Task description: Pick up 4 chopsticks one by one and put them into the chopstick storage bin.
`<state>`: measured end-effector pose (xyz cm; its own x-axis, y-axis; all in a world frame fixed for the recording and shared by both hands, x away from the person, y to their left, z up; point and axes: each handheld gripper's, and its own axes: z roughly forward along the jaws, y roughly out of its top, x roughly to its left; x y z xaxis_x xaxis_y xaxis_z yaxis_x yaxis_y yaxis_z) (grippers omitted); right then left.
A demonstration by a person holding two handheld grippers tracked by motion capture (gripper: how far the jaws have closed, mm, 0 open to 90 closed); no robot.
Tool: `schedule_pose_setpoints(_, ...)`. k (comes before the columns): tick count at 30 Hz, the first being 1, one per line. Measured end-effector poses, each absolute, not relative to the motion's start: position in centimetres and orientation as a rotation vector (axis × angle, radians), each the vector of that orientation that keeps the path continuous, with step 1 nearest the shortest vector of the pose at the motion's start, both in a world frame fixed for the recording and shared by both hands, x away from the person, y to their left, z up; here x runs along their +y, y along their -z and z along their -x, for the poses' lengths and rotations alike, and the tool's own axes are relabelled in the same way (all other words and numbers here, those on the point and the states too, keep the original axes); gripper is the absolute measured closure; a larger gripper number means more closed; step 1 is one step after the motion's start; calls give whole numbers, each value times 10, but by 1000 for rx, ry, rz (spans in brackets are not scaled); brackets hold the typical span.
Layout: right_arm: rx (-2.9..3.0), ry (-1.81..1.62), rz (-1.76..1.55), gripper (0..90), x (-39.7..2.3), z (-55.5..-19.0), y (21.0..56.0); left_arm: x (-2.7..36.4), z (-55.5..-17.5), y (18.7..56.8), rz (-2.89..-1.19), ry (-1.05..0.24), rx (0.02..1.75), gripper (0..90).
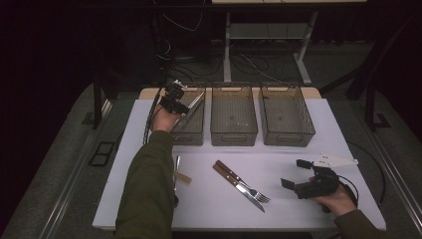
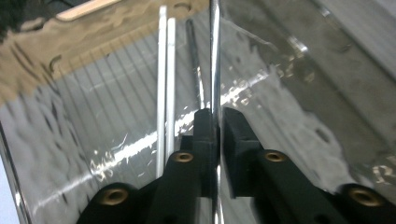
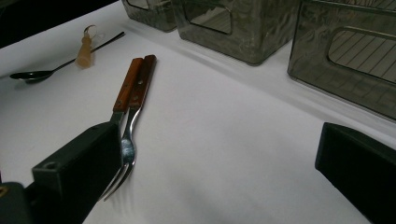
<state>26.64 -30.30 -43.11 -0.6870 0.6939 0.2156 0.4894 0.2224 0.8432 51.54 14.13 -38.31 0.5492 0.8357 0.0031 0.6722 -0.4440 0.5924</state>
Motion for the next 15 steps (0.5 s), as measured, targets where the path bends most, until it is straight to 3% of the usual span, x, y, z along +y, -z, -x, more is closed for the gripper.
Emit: schedule_pose_setpoints(15,2293,-1437,-1118,8,-302,-267,432,153,-467,355,-2118,-372,1055,382)
